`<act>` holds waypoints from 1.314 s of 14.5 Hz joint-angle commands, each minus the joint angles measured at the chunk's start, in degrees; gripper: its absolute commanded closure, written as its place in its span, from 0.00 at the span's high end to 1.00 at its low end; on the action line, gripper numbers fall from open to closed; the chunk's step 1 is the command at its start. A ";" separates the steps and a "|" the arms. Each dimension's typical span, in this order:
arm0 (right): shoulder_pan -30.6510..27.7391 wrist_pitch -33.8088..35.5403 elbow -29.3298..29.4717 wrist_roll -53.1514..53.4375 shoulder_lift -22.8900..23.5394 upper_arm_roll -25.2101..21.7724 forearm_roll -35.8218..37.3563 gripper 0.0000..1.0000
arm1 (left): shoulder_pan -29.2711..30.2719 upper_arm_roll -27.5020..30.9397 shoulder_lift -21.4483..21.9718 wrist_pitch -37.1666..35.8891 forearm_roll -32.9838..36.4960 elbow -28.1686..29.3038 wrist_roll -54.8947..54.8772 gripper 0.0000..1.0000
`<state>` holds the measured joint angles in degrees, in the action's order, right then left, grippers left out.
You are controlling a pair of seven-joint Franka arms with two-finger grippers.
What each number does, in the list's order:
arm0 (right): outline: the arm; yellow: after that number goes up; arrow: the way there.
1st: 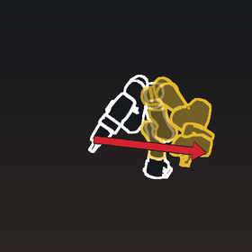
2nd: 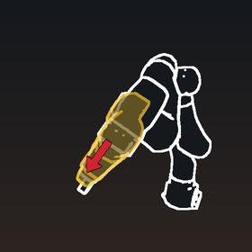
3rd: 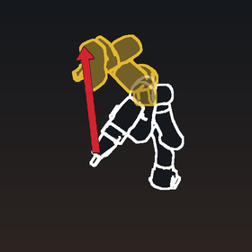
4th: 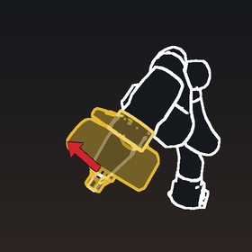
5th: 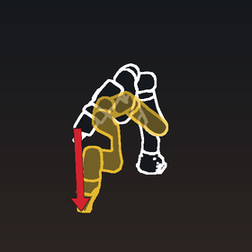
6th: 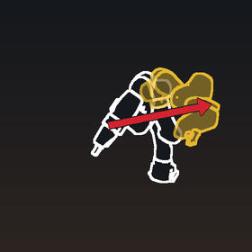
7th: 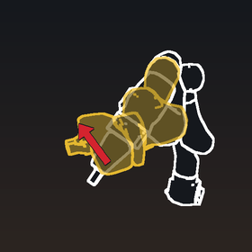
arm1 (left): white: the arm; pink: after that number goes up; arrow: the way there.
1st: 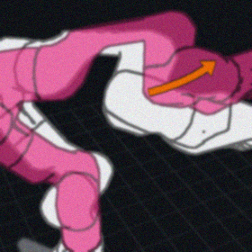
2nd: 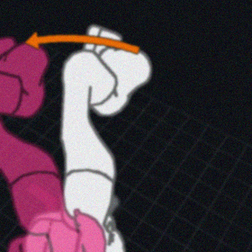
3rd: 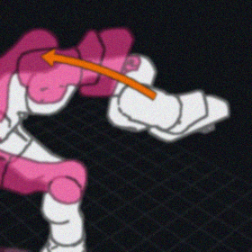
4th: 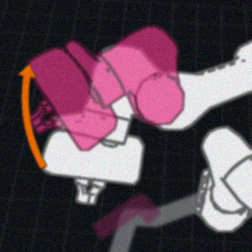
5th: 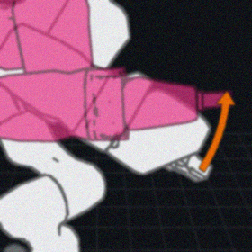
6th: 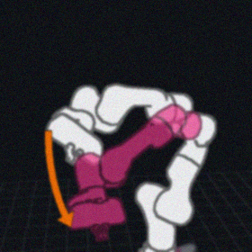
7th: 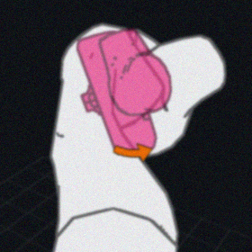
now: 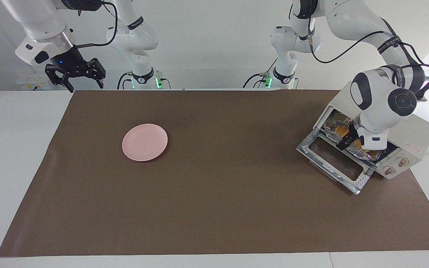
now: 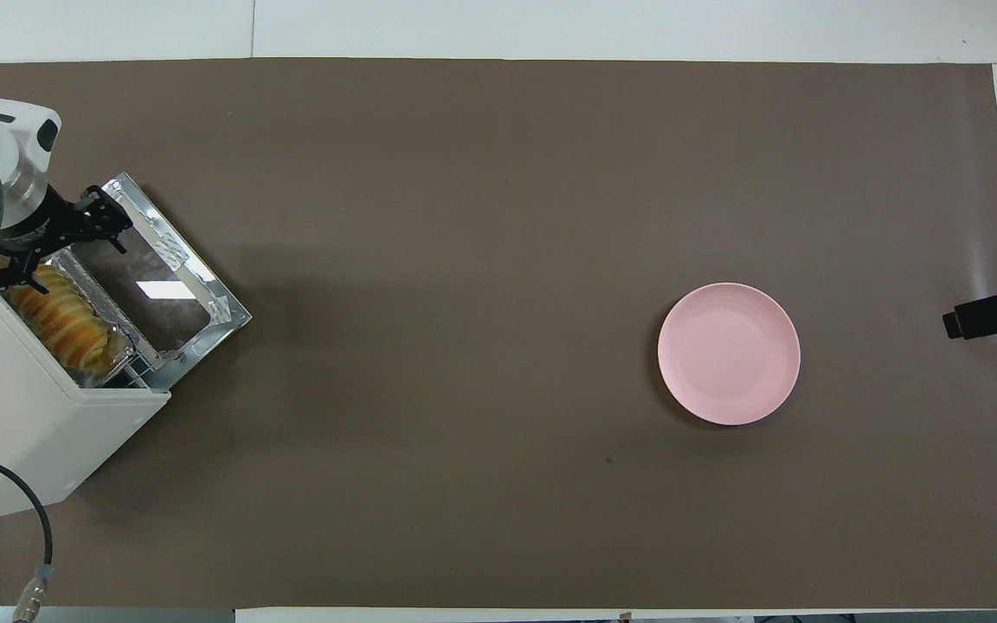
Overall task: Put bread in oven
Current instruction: 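Push the tray deeper into the oven and release with the left gripper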
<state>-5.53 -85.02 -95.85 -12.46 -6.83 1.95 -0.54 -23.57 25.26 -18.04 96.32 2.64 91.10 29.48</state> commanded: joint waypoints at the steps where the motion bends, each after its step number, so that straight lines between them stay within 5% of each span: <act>1: -0.71 0.82 0.14 -0.20 -0.11 0.68 0.72 1.00 | -0.16 0.49 2.12 0.36 -0.09 -0.57 -7.48 1.00; 7: -0.71 0.82 0.14 -0.20 -0.11 0.68 0.72 1.00 | 5.63 1.01 8.97 3.36 -4.31 0.21 -27.80 1.00; 11: -0.71 0.82 0.14 -0.20 -0.11 0.68 0.72 1.00 | 4.59 0.23 14.07 2.65 -4.22 -0.13 -28.25 1.00; 19: -0.71 0.82 0.14 -0.20 -0.11 0.68 0.72 1.00 | 1.33 -3.03 15.22 -2.18 -3.52 -1.36 -27.64 1.00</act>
<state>-5.54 -85.02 -95.85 -12.46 -6.83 1.95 -0.54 -22.10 22.58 -3.78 96.53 -1.19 89.54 1.96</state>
